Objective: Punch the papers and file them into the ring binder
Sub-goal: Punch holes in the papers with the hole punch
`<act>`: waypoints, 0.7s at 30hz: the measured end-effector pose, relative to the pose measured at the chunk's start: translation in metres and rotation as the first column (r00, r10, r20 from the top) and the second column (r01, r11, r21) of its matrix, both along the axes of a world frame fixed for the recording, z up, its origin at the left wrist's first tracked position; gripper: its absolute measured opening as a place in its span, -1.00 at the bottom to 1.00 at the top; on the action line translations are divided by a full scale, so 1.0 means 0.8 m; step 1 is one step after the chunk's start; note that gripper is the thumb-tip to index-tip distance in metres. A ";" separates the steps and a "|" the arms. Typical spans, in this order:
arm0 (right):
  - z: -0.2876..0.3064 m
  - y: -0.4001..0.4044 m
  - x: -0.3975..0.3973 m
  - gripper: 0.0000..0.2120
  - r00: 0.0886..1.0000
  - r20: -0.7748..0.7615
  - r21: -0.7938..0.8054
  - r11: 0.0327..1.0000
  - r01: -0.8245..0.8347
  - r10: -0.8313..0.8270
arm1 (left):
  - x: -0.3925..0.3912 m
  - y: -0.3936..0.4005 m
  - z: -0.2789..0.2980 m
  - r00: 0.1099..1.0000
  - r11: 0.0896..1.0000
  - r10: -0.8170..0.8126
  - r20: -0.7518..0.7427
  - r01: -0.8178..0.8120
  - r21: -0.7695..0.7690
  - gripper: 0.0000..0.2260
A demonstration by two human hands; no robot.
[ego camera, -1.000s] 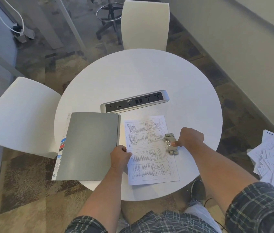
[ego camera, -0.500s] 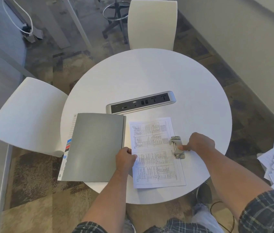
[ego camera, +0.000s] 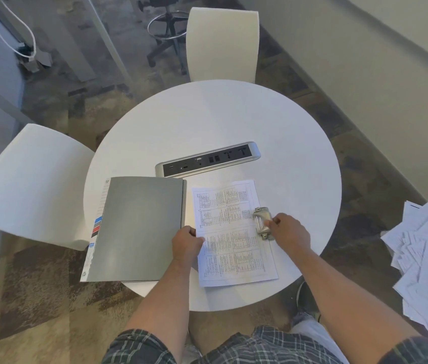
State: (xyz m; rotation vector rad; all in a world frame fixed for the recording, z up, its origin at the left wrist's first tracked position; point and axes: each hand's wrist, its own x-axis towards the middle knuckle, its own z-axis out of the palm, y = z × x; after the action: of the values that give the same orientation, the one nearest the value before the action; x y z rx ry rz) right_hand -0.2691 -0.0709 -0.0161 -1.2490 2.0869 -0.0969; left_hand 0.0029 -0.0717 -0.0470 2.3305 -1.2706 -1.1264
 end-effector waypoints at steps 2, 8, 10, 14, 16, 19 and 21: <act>0.000 -0.004 -0.007 -0.75 0.999 0.009 0.009 0.999 0.038 -0.038 | 0.001 0.000 0.000 1.000 1.000 0.005 -0.009 -0.005 -0.011 -0.87; -0.001 -0.011 -0.047 -0.73 0.993 0.000 0.001 0.993 0.120 -0.120 | 0.002 0.001 0.000 1.000 1.000 -0.006 -0.016 0.006 -0.017 -0.85; -0.005 -0.014 -0.059 -0.72 0.984 0.037 -0.010 0.985 0.174 -0.174 | 0.001 0.002 0.000 1.000 1.000 -0.008 -0.015 0.008 -0.020 -0.83; -0.009 -0.029 -0.072 -0.76 0.956 0.091 -0.046 0.958 0.282 -0.277 | -0.002 0.003 0.000 1.000 1.000 -0.008 0.004 0.008 -0.015 -0.83; -0.010 -0.037 -0.078 -0.77 0.937 0.104 -0.063 0.938 0.341 -0.334 | -0.002 0.004 -0.001 1.000 1.000 -0.013 0.012 0.013 -0.017 -0.85; -0.013 -0.044 -0.091 -0.74 0.911 0.108 -0.070 0.911 0.407 -0.398 | -0.001 0.007 -0.003 1.000 1.000 -0.019 0.018 0.019 -0.019 -0.86; -0.007 -0.042 -0.091 -0.72 0.923 0.018 -0.082 0.919 0.385 -0.385 | -0.003 0.009 -0.004 1.000 1.000 -0.015 0.009 0.015 -0.025 -0.86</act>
State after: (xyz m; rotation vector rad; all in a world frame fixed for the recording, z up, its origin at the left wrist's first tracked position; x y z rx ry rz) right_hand -0.3420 -0.1046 -0.0219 -0.8648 2.3232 -0.3661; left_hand 0.0008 -0.0647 -0.0501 2.3142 -1.2999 -1.0992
